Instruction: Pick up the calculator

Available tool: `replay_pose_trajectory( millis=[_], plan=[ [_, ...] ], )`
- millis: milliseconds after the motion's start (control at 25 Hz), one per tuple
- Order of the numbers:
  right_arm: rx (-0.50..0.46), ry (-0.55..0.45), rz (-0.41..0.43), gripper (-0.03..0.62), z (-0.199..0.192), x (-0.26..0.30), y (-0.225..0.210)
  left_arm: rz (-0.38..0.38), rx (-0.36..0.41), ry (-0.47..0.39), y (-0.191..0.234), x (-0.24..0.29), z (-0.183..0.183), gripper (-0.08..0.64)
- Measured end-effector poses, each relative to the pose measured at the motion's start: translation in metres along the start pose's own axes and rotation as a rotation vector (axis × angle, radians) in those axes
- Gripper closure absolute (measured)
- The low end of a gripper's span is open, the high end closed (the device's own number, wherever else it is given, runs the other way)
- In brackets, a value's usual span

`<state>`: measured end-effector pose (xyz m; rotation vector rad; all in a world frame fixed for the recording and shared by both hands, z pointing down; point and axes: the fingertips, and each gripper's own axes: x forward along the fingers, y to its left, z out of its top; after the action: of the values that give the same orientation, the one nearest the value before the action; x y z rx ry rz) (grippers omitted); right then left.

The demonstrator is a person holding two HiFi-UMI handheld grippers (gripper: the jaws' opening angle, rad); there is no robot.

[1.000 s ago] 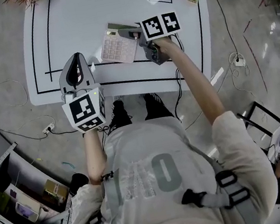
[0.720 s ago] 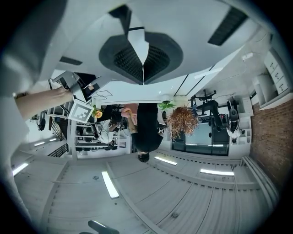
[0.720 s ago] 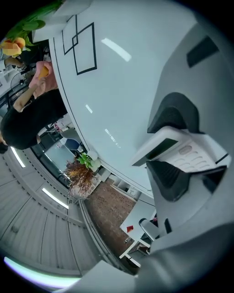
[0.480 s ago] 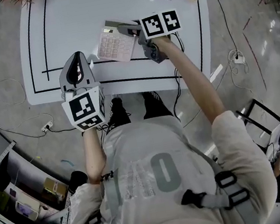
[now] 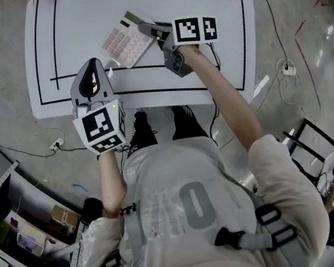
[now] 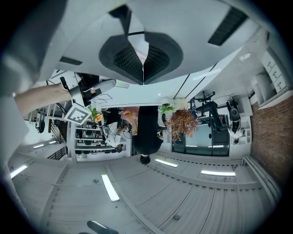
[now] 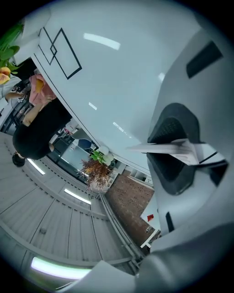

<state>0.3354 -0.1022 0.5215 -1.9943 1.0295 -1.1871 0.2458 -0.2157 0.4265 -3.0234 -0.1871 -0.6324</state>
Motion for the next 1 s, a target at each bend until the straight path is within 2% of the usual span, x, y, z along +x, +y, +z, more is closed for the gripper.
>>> replay_pose_trajectory(
  millis=[600, 800, 1000],
  plan=[
    [0.053, -0.06, -0.022, 0.522, 0.001, -0.004, 0.002, -0.007, 0.002, -0.024, -0.003, -0.009, 0.005, 0.538],
    [-0.028, -0.123, -0.059, 0.522, 0.019, -0.018, 0.018, 0.007, 0.0, -0.072, 0.002, -0.021, 0.019, 0.538],
    [-0.182, -0.205, -0.105, 0.522, 0.058, -0.044, 0.044, 0.024, 0.001, -0.132, 0.001, -0.021, 0.049, 0.538]
  ],
)
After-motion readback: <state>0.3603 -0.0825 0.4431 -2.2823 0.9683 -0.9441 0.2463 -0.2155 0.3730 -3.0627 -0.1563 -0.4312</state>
